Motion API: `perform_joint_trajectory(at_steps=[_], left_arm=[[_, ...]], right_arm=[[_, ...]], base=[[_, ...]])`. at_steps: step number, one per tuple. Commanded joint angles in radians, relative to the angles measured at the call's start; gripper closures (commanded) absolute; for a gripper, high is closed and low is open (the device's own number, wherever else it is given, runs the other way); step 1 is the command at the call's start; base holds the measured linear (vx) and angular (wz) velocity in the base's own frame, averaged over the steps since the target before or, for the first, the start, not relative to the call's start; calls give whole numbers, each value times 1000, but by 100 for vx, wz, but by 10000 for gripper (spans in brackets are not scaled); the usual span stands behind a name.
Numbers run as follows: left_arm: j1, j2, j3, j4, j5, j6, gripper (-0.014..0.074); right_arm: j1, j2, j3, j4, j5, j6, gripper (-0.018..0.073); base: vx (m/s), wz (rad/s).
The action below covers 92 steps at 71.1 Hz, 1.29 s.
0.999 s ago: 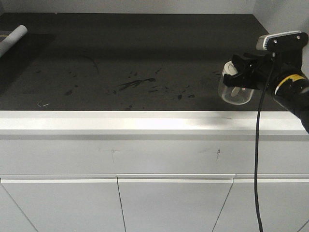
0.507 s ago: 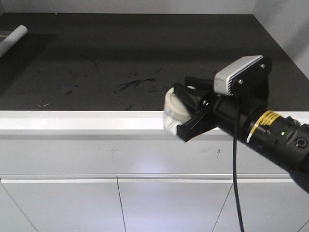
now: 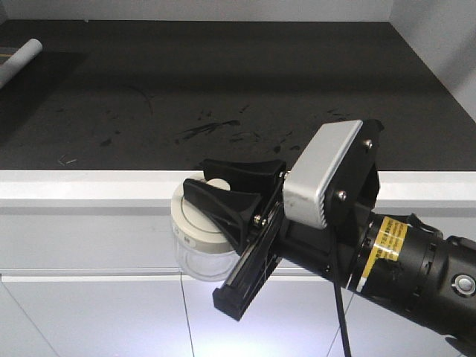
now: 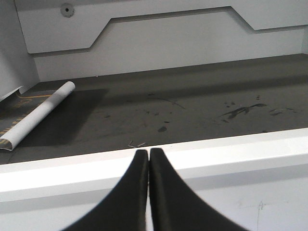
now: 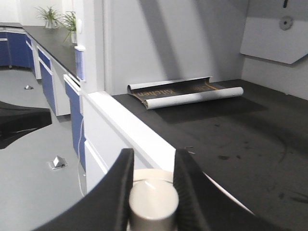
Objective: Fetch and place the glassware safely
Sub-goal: 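Close the right gripper on the jar and lift it out toward the robot, then hold the jar in the right gripper while the base turns away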
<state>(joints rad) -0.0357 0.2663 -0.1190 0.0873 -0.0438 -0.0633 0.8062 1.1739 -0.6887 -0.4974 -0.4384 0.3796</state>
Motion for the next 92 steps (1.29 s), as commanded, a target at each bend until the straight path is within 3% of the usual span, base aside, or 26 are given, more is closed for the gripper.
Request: perform_joint_trajectory(at_steps=[1, 92], left_arm=[[1, 8, -29, -3, -71, -9, 603], [1, 8, -29, -3, -71, -9, 603]], right_arm=[[5, -29, -31, 14, -81, 3, 563], [5, -29, -31, 14, -78, 2, 563]], base=[[0, 0], [0, 2]])
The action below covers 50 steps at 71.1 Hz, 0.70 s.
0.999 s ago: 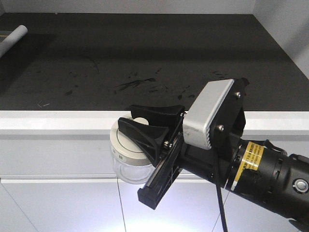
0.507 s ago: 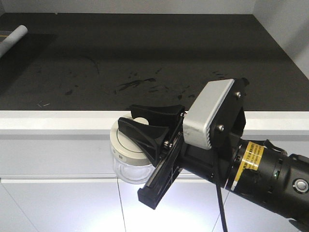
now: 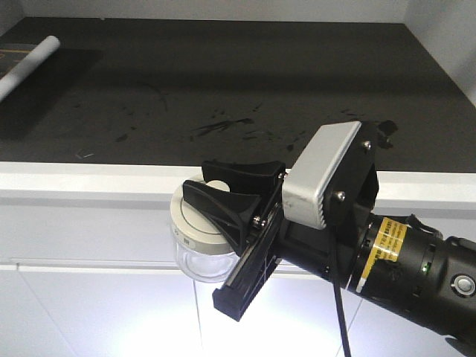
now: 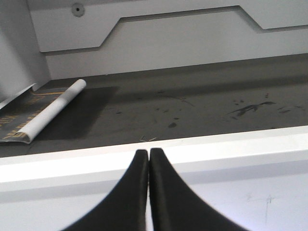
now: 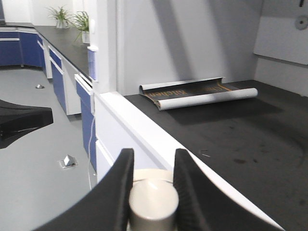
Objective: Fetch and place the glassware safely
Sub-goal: 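Hold the jar in the right gripper while the base turns away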
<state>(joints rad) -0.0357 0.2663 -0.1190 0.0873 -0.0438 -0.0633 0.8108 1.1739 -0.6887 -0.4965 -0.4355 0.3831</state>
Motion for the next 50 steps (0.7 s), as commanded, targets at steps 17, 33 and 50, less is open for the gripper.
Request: perform_joint_trajectory(at_steps=[17, 33, 50], left_arm=[[1, 8, -29, -3, -71, -9, 603], [1, 8, -29, -3, -71, -9, 603], [1, 8, -29, -3, -71, -9, 603]], right_arm=[[0, -29, -31, 14, -82, -1, 563], [0, -29, -31, 14, -82, -1, 563], [0, -29, -31, 14, -82, -1, 563]], base=[[-6, 38], [-8, 70], [-11, 74]])
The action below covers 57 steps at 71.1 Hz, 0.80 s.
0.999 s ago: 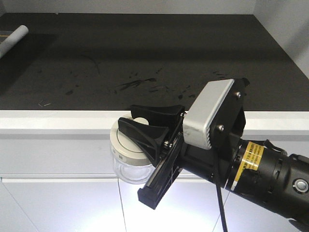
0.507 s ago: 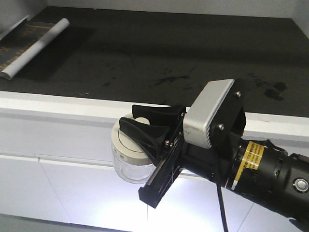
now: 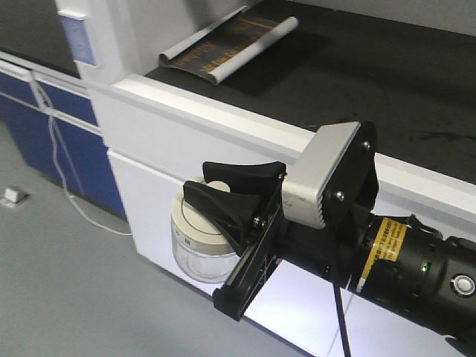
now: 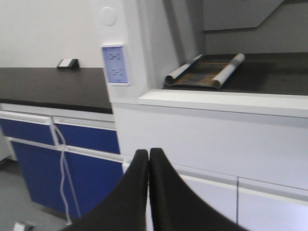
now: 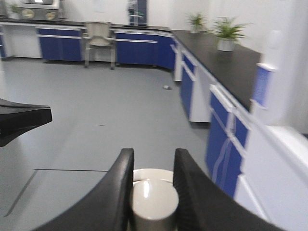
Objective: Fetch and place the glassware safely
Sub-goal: 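Hold the jar in the right gripper while the base turns away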
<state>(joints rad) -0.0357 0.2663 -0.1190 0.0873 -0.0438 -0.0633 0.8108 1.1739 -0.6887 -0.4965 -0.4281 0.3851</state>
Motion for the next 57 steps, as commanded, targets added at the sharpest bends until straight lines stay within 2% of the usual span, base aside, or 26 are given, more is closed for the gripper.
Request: perform_joint_trajectory(at_steps=[1, 57], left_arm=[[1, 8, -29, -3, -71, -9, 603], [1, 8, -29, -3, -71, -9, 603]], right_arm=[[0, -29, -31, 14, -90, -3, 563], [0, -29, -31, 14, -89, -3, 563]], base=[[-13, 71], [-13, 60]])
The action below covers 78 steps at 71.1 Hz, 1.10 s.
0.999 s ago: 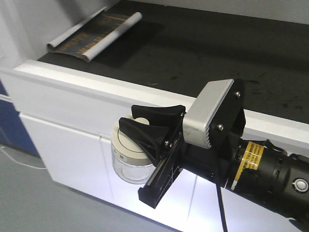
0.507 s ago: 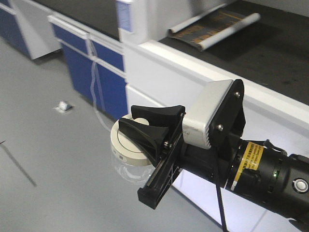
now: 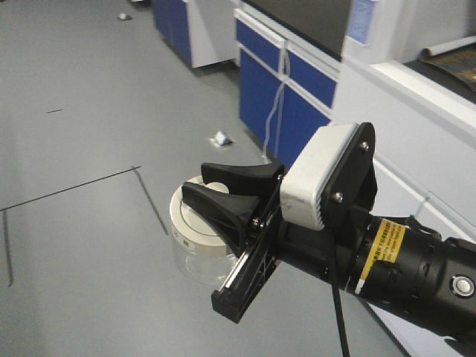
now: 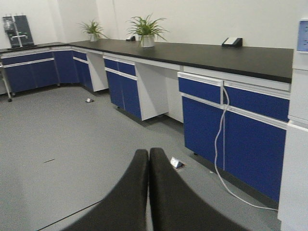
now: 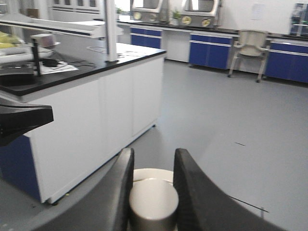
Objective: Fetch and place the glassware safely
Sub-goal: 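Hold the jar in the right gripper while the base turns away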
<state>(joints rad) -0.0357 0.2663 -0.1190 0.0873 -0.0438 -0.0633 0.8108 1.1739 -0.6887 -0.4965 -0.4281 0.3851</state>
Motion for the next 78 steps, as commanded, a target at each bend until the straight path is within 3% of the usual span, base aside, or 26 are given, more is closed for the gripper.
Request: perform_joint_trajectory(at_steps=[1, 40, 78], left_arm=[[1, 8, -29, -3, -71, -9, 603], [1, 8, -29, -3, -71, -9, 603], [1, 8, -29, -3, -71, -9, 603]], right_arm=[[0, -29, -31, 14, -89, -3, 563], [0, -29, -31, 14, -89, -3, 563], [0, -29, -31, 14, -89, -3, 563]], base=[[-10, 49], [-1, 25], [20, 29]])
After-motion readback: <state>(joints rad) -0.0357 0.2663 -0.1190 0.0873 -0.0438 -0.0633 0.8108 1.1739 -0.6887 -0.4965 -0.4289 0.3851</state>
